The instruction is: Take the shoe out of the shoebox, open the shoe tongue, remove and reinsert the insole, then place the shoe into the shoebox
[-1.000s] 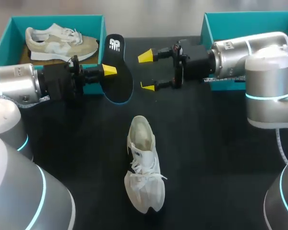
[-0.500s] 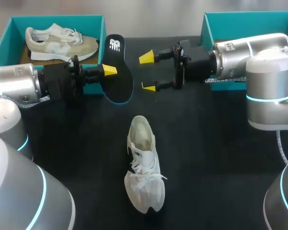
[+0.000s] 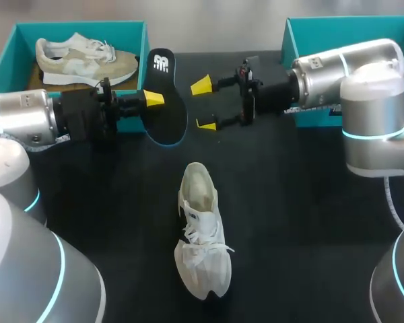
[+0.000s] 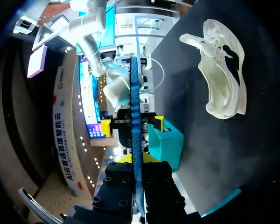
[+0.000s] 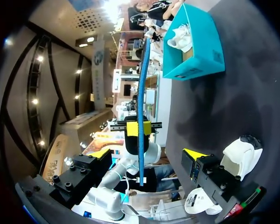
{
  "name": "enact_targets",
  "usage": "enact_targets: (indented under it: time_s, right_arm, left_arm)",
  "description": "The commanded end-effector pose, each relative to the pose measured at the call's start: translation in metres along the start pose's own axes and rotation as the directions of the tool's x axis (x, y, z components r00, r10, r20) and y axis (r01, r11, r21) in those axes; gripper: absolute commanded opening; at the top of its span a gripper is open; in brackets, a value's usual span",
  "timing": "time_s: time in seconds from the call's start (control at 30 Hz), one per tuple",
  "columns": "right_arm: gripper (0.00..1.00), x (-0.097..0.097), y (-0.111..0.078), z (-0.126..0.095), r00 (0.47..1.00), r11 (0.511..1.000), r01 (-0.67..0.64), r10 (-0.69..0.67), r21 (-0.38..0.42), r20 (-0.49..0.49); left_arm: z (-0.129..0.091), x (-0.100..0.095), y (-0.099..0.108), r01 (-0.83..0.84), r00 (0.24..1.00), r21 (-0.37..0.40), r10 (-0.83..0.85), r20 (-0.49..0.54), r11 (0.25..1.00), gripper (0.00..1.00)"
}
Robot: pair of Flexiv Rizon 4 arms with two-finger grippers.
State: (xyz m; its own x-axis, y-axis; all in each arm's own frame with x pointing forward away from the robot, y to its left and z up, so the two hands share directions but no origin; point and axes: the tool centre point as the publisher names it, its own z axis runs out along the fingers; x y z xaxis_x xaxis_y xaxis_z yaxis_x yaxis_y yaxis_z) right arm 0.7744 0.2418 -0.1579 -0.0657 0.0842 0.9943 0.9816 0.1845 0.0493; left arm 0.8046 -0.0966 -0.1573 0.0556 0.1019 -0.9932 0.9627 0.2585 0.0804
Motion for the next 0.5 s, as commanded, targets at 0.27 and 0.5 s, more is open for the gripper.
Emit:
enact_targets:
  time_s: [0.27, 0.5]
  right_arm:
    - [1.0, -0.005, 0.006, 0.019, 0.999, 0.998, 0.035, -0.035, 0.05, 0.003]
    - [1.0, -0.006, -0.001, 0.025, 0.998, 0.997, 0.055, -0.055, 0.046, 0.006]
  left_arm:
    - [0.001, 0.0, 0.0, -0.001, 1.0, 0.0, 0.001, 0.0, 1.0, 0.0]
    - [0.005, 0.001, 0.001, -0.016, 1.0, 0.001, 0.016, 0.011, 1.0, 0.0]
